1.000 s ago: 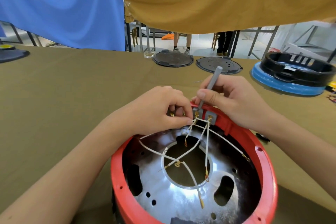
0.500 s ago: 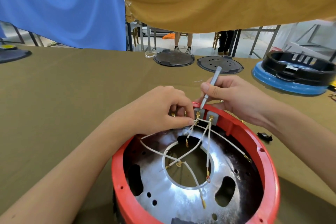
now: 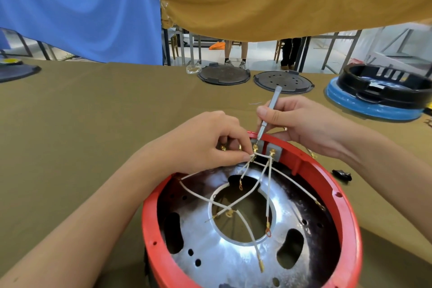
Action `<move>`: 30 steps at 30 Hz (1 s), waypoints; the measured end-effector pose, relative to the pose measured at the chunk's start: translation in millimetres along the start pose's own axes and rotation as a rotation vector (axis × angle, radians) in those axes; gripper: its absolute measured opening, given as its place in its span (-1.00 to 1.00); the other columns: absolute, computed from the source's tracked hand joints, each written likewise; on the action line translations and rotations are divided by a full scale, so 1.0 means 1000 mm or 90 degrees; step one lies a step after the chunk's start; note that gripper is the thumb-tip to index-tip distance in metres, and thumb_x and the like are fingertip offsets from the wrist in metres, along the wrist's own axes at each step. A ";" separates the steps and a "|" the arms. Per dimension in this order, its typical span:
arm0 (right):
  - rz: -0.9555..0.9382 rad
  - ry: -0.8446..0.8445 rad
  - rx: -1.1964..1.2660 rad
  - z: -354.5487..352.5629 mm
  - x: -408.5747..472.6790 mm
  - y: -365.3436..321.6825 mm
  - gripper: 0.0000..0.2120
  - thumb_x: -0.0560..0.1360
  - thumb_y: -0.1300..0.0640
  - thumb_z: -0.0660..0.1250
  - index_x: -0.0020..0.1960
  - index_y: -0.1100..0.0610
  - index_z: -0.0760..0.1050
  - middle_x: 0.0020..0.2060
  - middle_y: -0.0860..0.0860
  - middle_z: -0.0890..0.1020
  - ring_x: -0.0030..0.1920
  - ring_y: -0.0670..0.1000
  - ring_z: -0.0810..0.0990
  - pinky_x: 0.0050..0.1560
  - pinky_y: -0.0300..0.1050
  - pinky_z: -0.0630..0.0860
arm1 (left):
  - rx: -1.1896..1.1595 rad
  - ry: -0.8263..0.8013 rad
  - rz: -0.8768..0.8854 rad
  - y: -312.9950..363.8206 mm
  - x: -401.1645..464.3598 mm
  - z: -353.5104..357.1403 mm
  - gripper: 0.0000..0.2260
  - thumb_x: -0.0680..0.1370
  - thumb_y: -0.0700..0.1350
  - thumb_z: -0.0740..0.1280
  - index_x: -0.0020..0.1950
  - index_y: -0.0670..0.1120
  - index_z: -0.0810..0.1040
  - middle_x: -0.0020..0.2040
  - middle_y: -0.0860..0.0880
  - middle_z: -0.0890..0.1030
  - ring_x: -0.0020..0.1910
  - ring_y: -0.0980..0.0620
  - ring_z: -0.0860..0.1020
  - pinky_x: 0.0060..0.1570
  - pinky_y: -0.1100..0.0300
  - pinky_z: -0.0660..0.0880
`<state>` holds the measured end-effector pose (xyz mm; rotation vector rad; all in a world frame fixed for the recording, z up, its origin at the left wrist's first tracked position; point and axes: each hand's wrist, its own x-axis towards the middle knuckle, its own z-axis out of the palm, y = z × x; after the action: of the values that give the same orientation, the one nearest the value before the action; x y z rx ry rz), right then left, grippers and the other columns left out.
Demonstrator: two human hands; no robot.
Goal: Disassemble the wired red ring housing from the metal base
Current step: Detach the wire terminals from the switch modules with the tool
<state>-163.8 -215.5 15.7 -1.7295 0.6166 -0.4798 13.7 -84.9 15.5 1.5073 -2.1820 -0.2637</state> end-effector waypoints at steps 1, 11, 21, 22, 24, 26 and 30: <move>0.013 -0.010 0.013 0.000 0.002 0.000 -0.73 0.37 -0.02 0.45 -0.10 0.18 0.60 -0.20 0.11 0.57 -0.11 0.11 0.61 0.03 0.01 0.64 | -0.003 -0.001 0.000 0.000 0.000 0.000 -0.98 0.51 -0.03 0.45 -0.08 0.08 0.68 -0.27 0.11 0.52 -0.20 0.06 0.46 -0.08 0.26 0.38; -0.110 0.017 -0.120 -0.003 -0.005 -0.003 -0.71 0.42 -0.09 0.38 -0.08 0.15 0.61 -0.14 0.21 0.64 -0.13 0.01 0.67 -0.08 -0.17 0.62 | -0.017 0.002 -0.001 -0.002 0.000 0.001 -0.97 0.51 -0.03 0.44 -0.08 0.09 0.67 -0.24 0.08 0.55 -0.17 0.07 0.47 -0.06 0.08 0.44; -0.324 -0.003 -0.416 0.011 -0.015 -0.021 -0.79 0.48 -0.11 0.34 -0.12 0.02 0.63 -0.24 -0.17 0.65 -0.14 -0.14 0.63 -0.08 -0.35 0.47 | -0.028 0.006 0.005 -0.002 0.000 0.001 -0.97 0.50 -0.05 0.46 -0.08 0.07 0.68 -0.22 0.07 0.56 -0.16 0.06 0.49 -0.03 0.09 0.43; -0.312 -0.003 -0.421 0.012 -0.012 -0.022 -0.81 0.49 -0.10 0.35 -0.12 0.01 0.64 -0.25 -0.17 0.65 -0.15 -0.13 0.64 -0.07 -0.30 0.49 | -0.031 0.006 0.006 -0.002 0.000 0.001 -0.97 0.50 -0.05 0.46 -0.08 0.07 0.68 -0.21 0.06 0.57 -0.16 0.06 0.49 -0.02 0.11 0.43; -0.292 -0.010 -0.426 0.013 -0.007 -0.022 -0.83 0.51 -0.06 0.37 -0.13 0.02 0.64 -0.28 -0.15 0.65 -0.20 -0.12 0.63 -0.10 -0.26 0.52 | -0.044 0.010 0.009 -0.003 0.000 0.001 -0.97 0.49 -0.08 0.47 -0.09 0.05 0.68 -0.20 0.05 0.59 -0.17 0.05 0.50 -0.02 0.14 0.42; -0.237 -0.028 -0.353 0.011 -0.003 -0.021 -0.82 0.50 -0.05 0.38 -0.16 0.04 0.62 -0.33 -0.14 0.62 -0.29 -0.16 0.59 -0.20 -0.28 0.53 | -0.055 0.006 0.008 -0.003 0.000 0.001 -0.98 0.50 -0.07 0.47 -0.09 0.03 0.68 -0.22 0.07 0.58 -0.16 0.04 0.50 -0.01 0.14 0.43; -0.096 -0.036 -0.180 0.001 -0.001 -0.015 -0.76 0.40 -0.15 0.38 -0.20 0.01 0.62 -0.36 -0.07 0.59 -0.30 -0.16 0.58 -0.25 -0.32 0.54 | -0.056 -0.022 0.003 -0.004 0.001 0.000 -0.99 0.52 -0.04 0.44 -0.08 0.07 0.66 -0.24 0.13 0.53 -0.15 0.05 0.46 -0.05 0.10 0.43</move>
<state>-161.8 -210.9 29.6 -2.0622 0.5352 -0.4638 16.9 -86.8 14.2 1.4589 -2.1709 -0.3810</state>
